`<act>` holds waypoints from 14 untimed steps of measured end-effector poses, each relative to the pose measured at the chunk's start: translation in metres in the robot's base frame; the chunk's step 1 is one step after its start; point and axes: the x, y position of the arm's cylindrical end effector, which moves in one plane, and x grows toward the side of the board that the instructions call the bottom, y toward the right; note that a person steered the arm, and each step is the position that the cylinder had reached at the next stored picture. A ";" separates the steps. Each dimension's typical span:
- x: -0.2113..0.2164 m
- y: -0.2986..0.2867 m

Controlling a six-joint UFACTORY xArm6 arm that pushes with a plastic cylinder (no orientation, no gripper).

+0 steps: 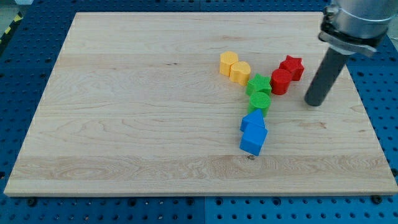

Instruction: Push the green star towards the center left

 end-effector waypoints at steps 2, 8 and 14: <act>-0.008 -0.033; -0.011 -0.071; -0.027 -0.105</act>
